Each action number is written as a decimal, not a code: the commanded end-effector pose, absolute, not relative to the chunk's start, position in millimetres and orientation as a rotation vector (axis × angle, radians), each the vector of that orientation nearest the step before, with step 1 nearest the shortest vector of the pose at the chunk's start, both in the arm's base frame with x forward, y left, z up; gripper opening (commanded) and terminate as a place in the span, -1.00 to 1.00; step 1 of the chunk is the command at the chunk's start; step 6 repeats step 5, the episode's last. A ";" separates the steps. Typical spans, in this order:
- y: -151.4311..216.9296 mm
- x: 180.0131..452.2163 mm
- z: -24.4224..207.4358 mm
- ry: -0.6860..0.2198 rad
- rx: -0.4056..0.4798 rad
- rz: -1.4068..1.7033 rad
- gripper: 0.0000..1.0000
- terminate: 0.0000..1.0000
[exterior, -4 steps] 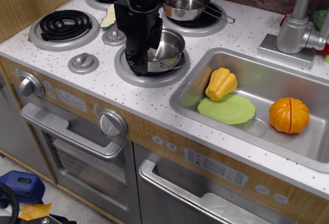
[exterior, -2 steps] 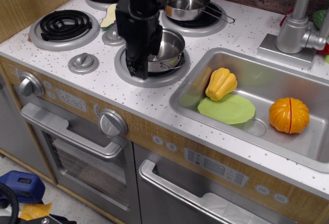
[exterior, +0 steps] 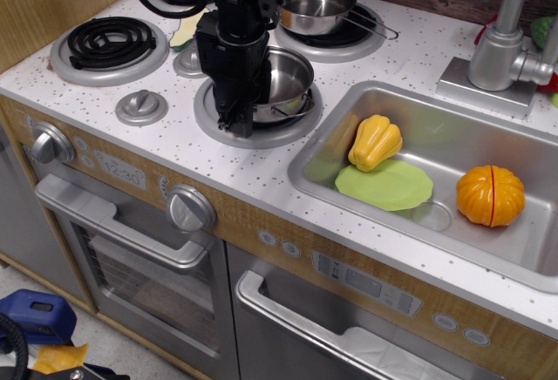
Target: Pick up pan from stove
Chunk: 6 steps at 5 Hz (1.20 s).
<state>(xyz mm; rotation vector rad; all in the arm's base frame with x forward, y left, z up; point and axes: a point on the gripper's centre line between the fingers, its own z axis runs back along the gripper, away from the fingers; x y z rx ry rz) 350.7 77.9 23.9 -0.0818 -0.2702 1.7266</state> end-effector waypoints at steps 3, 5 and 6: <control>93.7 375.8 102.9 -0.435 -0.086 1.664 -1.00 -1.00; 96.5 382.1 150.9 -0.580 -0.045 1.610 -1.00 1.00; 96.5 382.1 150.9 -0.580 -0.045 1.610 -1.00 1.00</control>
